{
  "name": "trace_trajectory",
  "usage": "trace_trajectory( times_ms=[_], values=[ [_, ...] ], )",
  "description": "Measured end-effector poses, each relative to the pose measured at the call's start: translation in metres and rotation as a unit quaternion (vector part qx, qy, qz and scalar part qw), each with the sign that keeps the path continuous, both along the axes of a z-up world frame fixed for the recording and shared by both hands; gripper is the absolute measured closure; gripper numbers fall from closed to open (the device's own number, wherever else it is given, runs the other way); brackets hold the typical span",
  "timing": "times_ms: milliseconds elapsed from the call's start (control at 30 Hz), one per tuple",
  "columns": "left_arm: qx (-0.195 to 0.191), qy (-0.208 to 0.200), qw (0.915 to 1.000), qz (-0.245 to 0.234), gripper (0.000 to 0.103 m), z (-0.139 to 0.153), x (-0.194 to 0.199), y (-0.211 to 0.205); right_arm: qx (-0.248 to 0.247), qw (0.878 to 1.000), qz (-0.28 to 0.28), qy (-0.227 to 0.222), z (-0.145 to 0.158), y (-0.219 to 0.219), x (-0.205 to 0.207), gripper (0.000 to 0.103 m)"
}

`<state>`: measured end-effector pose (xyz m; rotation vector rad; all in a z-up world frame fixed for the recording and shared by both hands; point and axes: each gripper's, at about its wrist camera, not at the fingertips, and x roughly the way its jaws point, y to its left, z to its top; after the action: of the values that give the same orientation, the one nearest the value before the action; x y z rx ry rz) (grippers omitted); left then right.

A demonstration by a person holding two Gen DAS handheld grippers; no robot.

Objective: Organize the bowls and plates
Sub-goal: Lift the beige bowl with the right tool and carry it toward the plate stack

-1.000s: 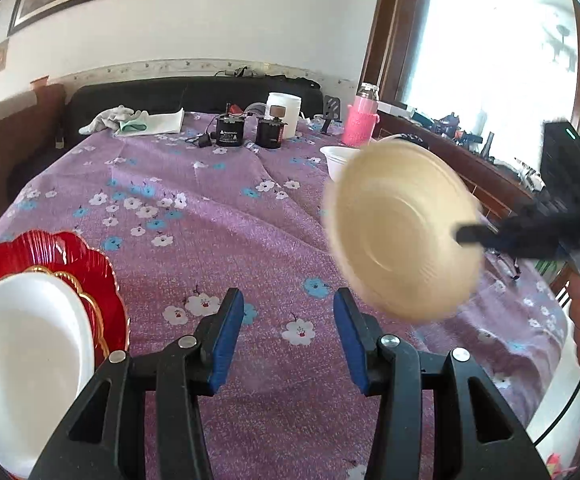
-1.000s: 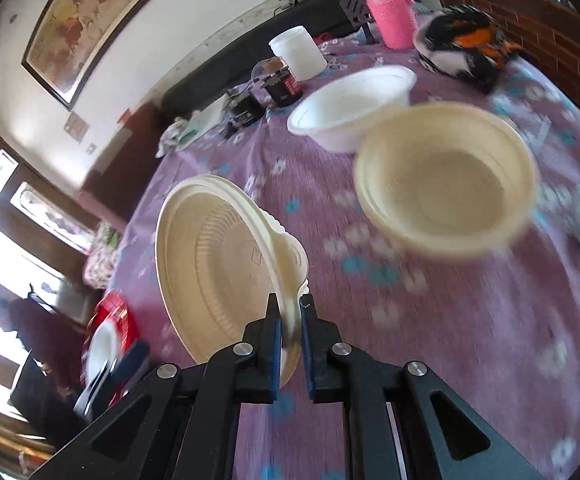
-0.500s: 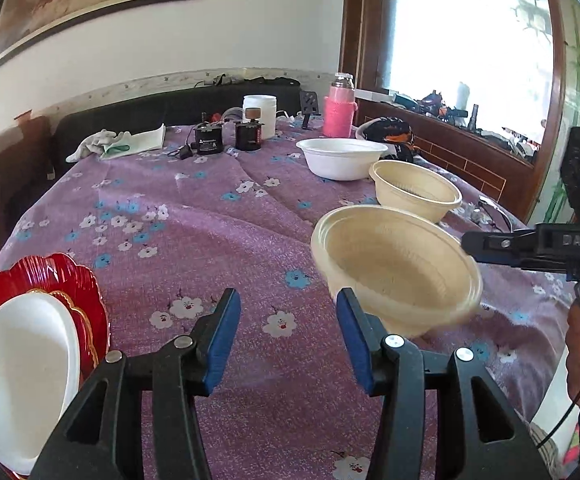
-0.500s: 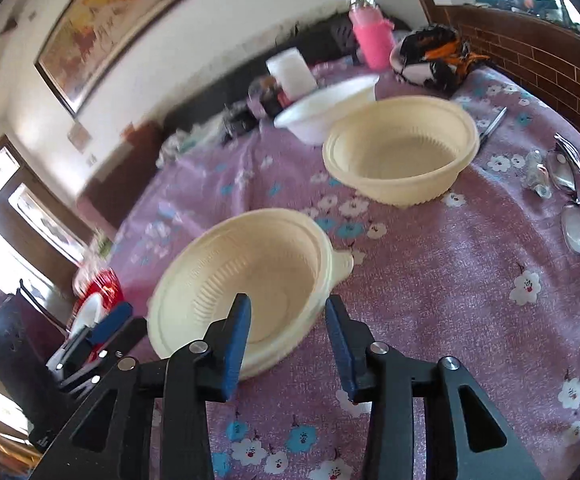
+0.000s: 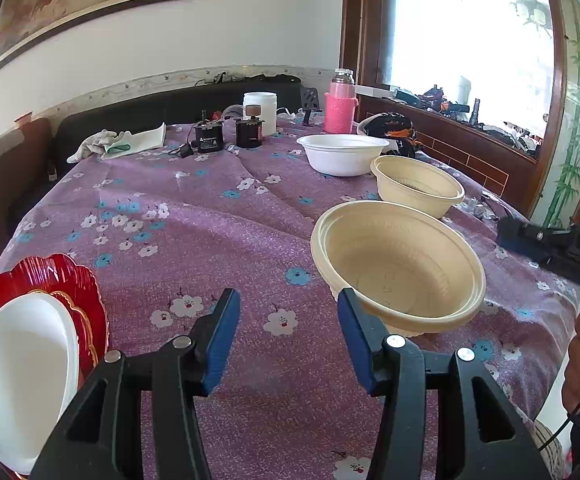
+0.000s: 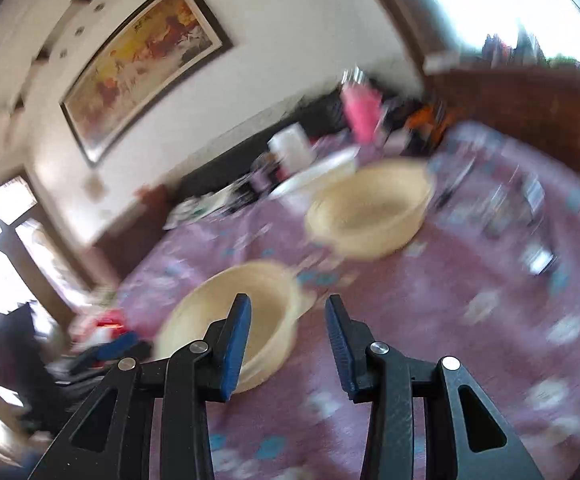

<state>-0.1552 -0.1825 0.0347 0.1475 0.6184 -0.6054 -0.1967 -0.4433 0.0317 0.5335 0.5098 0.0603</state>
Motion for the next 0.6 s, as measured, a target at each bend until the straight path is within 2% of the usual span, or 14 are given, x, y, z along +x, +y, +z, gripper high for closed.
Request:
trace_trajectory(
  times_ms=[33,133,167,400,467,500,533,600],
  values=[
    [0.001,0.001,1.0,0.0,0.053,0.0,0.0,0.0,0.012,1.0,0.002,0.014,-0.004,-0.002,0.003,0.061],
    [0.007,0.0,1.0,-0.001,0.053,0.0,0.0,-0.002,-0.026,0.999,-0.017,0.035,-0.005,0.002,0.004,0.061],
    [0.008,0.0,1.0,-0.001,0.053,0.0,-0.001,-0.002,-0.025,0.999,-0.016,0.039,-0.006,0.002,0.004,0.061],
    [0.013,0.001,0.9999,0.002,0.053,-0.001,0.0,-0.004,0.027,0.998,0.019,0.049,-0.011,-0.002,0.004,0.061],
    [0.016,0.006,0.9998,0.0,0.053,-0.003,0.002,-0.005,0.038,0.998,0.011,0.051,-0.012,-0.005,0.003,0.061],
    [0.021,0.013,0.9997,-0.004,0.052,-0.004,0.003,-0.007,0.037,0.998,0.006,0.055,-0.011,-0.005,0.002,0.068],
    [0.024,0.021,0.9995,-0.006,0.052,-0.005,0.005,-0.008,0.038,0.997,0.004,0.059,-0.012,-0.006,0.003,0.083],
    [0.011,0.046,0.9989,-0.003,0.052,-0.005,0.009,-0.006,0.051,0.997,0.004,0.064,-0.012,-0.008,0.002,0.086]
  ],
)
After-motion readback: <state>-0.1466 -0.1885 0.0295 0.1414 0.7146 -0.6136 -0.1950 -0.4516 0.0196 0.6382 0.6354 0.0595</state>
